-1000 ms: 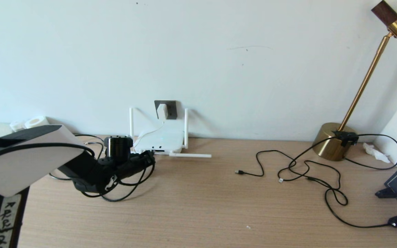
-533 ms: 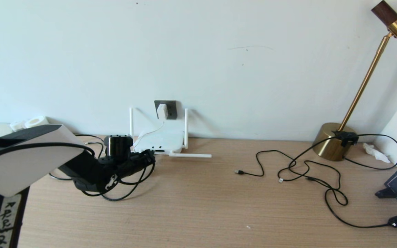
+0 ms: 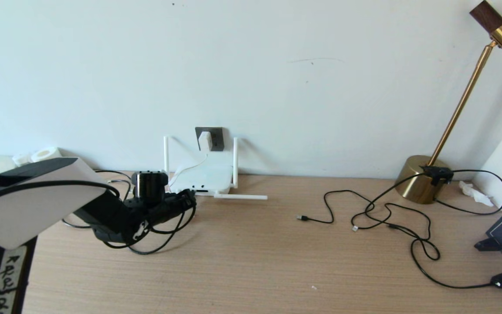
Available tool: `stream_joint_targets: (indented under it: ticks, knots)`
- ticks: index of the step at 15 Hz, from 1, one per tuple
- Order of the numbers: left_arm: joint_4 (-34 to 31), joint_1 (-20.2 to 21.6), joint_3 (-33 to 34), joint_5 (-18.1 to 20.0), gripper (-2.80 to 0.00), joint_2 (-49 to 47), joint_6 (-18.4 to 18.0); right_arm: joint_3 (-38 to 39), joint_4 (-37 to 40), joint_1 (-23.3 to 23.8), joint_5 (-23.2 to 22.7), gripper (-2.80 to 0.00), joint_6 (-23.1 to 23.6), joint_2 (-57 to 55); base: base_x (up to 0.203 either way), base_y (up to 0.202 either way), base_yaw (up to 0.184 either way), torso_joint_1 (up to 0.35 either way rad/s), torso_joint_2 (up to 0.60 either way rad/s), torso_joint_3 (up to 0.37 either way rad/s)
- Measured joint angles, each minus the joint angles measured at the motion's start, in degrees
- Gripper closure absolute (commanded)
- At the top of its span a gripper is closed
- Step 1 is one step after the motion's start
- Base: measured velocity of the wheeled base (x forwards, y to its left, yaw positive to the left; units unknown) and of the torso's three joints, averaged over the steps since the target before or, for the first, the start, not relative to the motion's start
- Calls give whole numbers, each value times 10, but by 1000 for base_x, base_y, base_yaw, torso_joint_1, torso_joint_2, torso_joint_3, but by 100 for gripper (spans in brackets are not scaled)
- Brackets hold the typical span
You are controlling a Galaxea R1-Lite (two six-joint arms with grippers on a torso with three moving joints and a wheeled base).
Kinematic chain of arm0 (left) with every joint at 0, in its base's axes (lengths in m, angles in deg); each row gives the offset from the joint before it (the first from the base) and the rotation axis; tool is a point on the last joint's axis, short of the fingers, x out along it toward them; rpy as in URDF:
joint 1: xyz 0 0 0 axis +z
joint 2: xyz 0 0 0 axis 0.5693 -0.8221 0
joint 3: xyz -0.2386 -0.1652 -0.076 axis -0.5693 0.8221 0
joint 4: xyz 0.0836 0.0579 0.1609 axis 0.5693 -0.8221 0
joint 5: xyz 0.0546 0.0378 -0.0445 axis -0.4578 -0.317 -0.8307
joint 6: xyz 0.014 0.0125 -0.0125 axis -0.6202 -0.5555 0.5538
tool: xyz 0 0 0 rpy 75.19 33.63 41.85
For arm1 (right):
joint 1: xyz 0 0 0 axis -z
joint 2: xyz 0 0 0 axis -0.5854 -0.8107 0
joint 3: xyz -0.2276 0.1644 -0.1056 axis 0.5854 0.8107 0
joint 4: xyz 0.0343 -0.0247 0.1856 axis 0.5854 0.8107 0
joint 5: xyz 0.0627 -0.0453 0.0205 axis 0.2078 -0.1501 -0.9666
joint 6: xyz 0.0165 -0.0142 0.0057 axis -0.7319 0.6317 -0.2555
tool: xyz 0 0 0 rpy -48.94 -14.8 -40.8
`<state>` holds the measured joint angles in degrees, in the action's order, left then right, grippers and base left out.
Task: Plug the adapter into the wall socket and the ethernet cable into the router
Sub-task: Plug cable into router interface
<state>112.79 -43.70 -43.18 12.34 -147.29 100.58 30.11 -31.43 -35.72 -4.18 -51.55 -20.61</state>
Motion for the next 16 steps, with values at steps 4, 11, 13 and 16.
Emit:
stream_joint_targets:
  ticks: [4, 11, 13, 16]
  knots:
    - [-2, 3, 0, 0, 0, 0, 0, 0, 0, 0, 0, -280, 0, 0, 0, 0, 0, 0, 0, 0]
    - [-3, 11, -5, 0, 0, -3, 0, 0, 0, 0, 0, -280, 0, 0, 0, 0, 0, 0, 0, 0]
    - [-3, 12, -5, 1, 0, -3, -1, 0, 0, 0, 0, -280, 0, 0, 0, 0, 0, 0, 0, 0]
    - [-3, 13, -6, 1, 0, -4, -1, 0, 0, 0, 0, -280, 0, 0, 0, 0, 0, 0, 0, 0]
